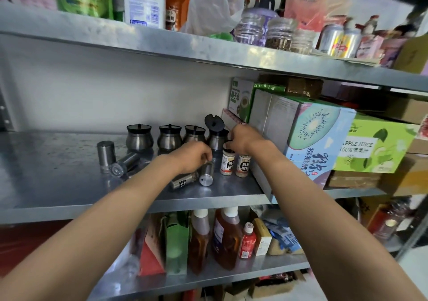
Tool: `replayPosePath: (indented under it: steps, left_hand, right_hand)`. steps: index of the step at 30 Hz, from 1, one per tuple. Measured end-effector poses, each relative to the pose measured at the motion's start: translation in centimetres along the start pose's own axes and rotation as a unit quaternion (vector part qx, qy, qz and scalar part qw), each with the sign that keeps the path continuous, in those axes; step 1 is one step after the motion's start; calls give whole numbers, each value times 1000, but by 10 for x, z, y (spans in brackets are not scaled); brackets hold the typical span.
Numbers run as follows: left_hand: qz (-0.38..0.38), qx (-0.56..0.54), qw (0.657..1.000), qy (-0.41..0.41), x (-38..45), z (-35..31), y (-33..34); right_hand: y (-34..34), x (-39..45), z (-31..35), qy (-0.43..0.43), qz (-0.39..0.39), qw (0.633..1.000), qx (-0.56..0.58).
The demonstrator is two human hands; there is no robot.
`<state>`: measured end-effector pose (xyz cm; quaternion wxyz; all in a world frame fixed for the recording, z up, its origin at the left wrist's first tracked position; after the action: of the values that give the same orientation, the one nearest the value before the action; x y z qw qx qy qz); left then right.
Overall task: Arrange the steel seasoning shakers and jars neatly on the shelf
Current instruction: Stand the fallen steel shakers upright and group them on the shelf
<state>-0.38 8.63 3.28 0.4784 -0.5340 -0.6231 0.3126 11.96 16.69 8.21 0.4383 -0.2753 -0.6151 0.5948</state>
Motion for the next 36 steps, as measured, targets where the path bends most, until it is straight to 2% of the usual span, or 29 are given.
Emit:
replayPosePath:
  steps: [3,8,13,17,22,27,32,36]
  left_hand:
    - [-4,-3,1000,18,-4,-6,6]
    - [33,51,997,47,-14,-18,15]
    - [46,126,986,97,-22,-23,26]
    - [92,219,964,119,-24,-24,37]
    - [92,322,930,152,-24,-29,42]
    - [75,359,914,173,-24,-32,42]
    - [-13,280,950,137,-23,-39,18]
    - [-69,281,952,100,-17,-39,2]
  right_hand:
    - [1,1,-1,3,-10,1000,-3]
    - [0,-4,2,0,-15,1000,13]
    - [-11,-17,5,-34,-72,996,27]
    - [-17,-26,4,-36,-85,995,44]
    - [-25,-38,-1,-42,-106,992,60]
    - [-24,-39,-5,-34,-111,991,68]
    - [-25,-35,-8,-33,-127,989,72]
    - [-34,-32,-8,-42,-184,979,73]
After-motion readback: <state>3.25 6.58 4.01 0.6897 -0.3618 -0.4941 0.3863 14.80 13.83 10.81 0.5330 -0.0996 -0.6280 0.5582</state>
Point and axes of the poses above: each hand's wrist, its own x-axis towards the middle knuckle, its own y-axis out of the palm, z = x × y, the point moved 6 cm from there along x, towards the middle knuckle, and after that the axes turned 1 degree about y, right-handed, at the moved point
